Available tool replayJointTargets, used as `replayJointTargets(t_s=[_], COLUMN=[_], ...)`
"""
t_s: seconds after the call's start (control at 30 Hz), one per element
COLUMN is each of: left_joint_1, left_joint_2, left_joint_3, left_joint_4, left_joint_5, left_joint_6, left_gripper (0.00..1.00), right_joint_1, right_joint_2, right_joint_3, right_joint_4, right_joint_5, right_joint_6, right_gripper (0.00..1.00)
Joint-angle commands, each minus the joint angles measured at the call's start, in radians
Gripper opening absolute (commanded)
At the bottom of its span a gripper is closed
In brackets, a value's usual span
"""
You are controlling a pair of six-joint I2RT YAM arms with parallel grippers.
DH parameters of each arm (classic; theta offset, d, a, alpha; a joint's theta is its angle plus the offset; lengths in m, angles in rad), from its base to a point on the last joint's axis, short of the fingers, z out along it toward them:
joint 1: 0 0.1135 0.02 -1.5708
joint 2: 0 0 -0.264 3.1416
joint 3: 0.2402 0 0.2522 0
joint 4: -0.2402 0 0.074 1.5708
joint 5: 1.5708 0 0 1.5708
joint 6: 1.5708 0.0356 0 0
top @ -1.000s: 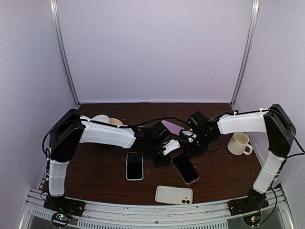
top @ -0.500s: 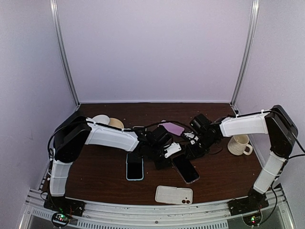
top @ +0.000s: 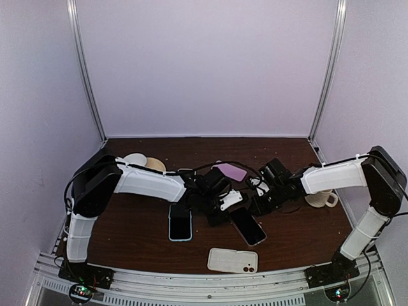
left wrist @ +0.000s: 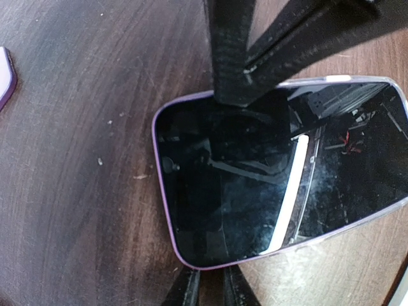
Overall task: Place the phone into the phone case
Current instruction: Press the phone onto the phone case.
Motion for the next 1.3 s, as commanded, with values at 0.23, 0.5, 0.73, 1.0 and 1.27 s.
replayJointTargets(t_s=[0.23,0.5,0.73,1.0,1.27], left_joint_1=[-0.003,0.019,0.062,0.105,0.105], left_joint_2=[0.037,-0.003,-0.072,-0.129,-0.135], left_joint_3=[0.020,0.012,0.008,-0.014,-0.025], left_joint_4=[0.016,0.019,0.001,-0.013,-0.014], left_joint_5=[-0.024,-0.015,-0.005,-0.008,-0.006], left_joint_6=[-0.008,-0.040,-0.072,-0.151,-0.152], left_gripper=[0.16,0.16,0.20,0.45,0.57], right_joint_1=[0.108,0.111,0.184,0.240,0.283], right_joint_2=[0.045,-0.122,-0.155,-0.065,-0.003], right_joint_3=[-0.119,0.061,0.070,0.079,0.090], right_joint_4=[-0.145,-0.343,-0.350,-0.300,-0.299], right_joint_5=[0.168,0.222,0.259,0.273,0.297], right_joint_6=[0.149,0.137,0.198,0.246,0.246], right_gripper=[0.00,0.41,0.99,0.99,0.99])
